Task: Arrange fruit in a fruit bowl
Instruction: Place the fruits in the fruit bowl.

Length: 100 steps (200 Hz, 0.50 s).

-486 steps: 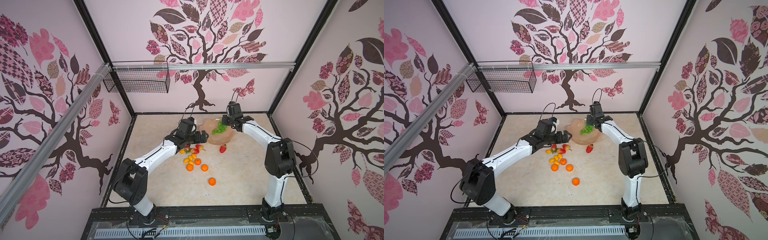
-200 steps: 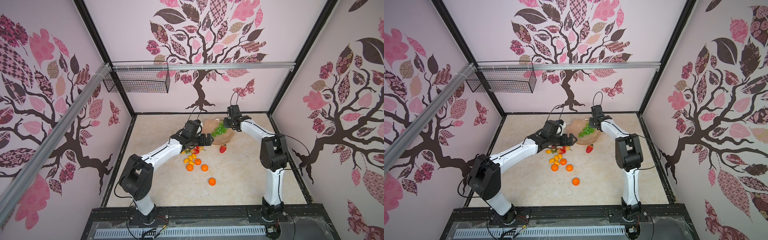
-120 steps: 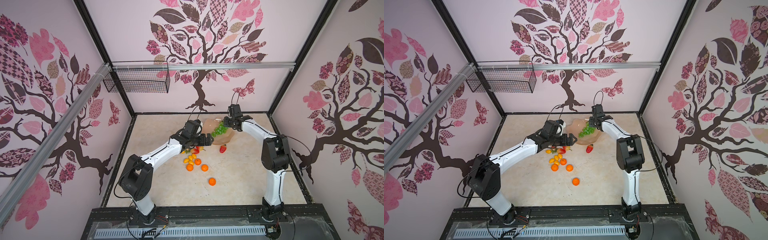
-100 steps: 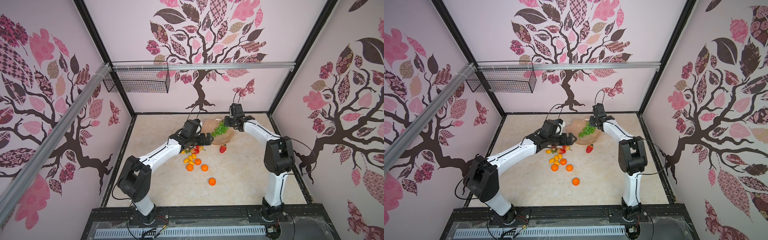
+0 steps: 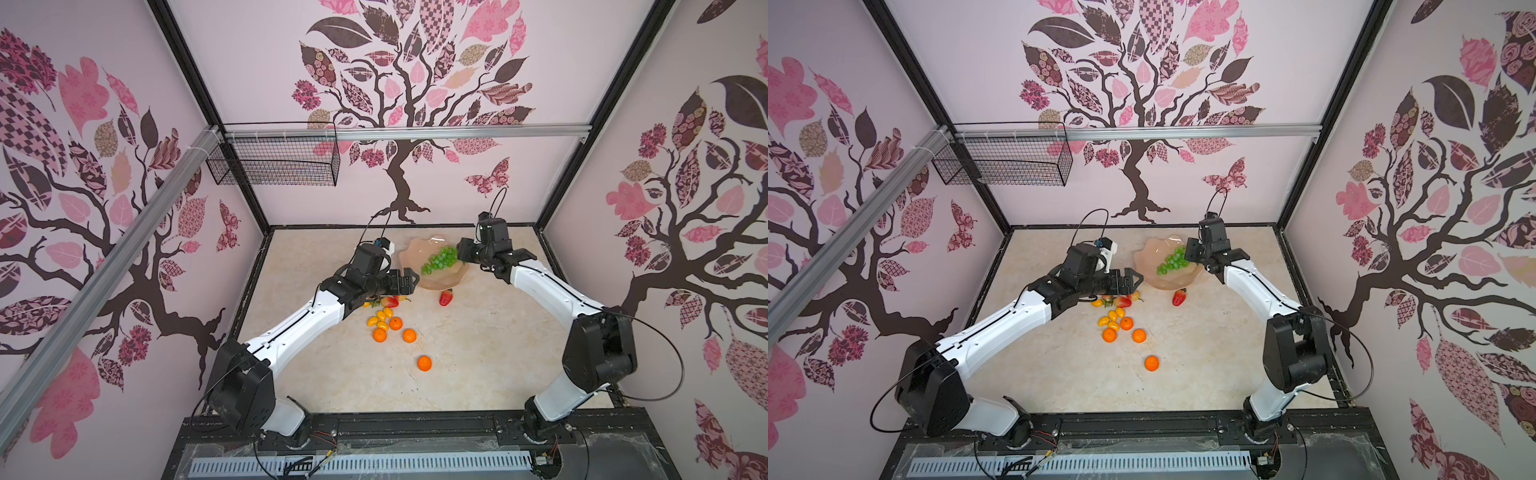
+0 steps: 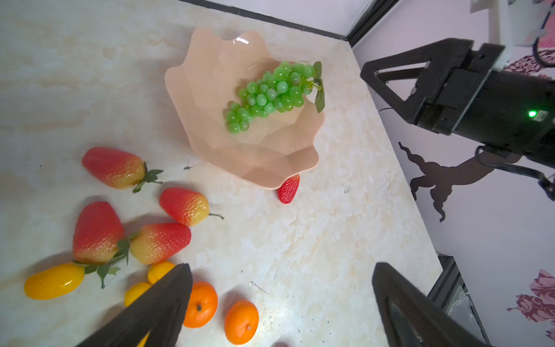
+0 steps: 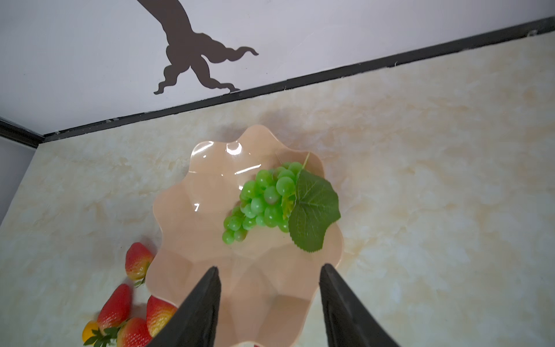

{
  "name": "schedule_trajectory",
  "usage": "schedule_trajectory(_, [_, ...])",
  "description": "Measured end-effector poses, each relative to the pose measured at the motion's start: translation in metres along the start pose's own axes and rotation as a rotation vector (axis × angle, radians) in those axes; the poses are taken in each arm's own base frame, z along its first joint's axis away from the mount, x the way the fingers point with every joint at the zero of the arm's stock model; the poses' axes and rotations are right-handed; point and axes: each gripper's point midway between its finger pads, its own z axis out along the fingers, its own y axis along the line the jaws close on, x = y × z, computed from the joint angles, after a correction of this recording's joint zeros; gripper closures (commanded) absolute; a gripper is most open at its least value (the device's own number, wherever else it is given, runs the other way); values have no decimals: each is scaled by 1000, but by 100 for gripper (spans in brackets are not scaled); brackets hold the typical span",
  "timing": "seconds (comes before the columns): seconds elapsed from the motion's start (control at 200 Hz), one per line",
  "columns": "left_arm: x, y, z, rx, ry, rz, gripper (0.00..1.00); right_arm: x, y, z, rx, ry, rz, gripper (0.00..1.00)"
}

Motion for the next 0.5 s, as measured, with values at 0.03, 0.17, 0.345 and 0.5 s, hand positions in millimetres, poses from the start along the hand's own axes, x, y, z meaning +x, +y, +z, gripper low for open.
schedule_trajectory(0.03, [2, 2, -1, -7, 2, -2, 2, 6, -1, -3, -5, 6, 7, 43])
schedule_trajectory(0.17, [10, 10, -5, -53, 19, -12, 2, 28, -3, -14, -21, 28, 39, 44])
schedule_trajectory(0.345, [25, 19, -11, -91, 43, -34, 2, 61, -2, -24, -41, 72, 59, 44])
schedule_trajectory(0.5, [44, 32, -27, -126, 38, -79, 2, 94, 17, -31, -94, 129, 27, 46])
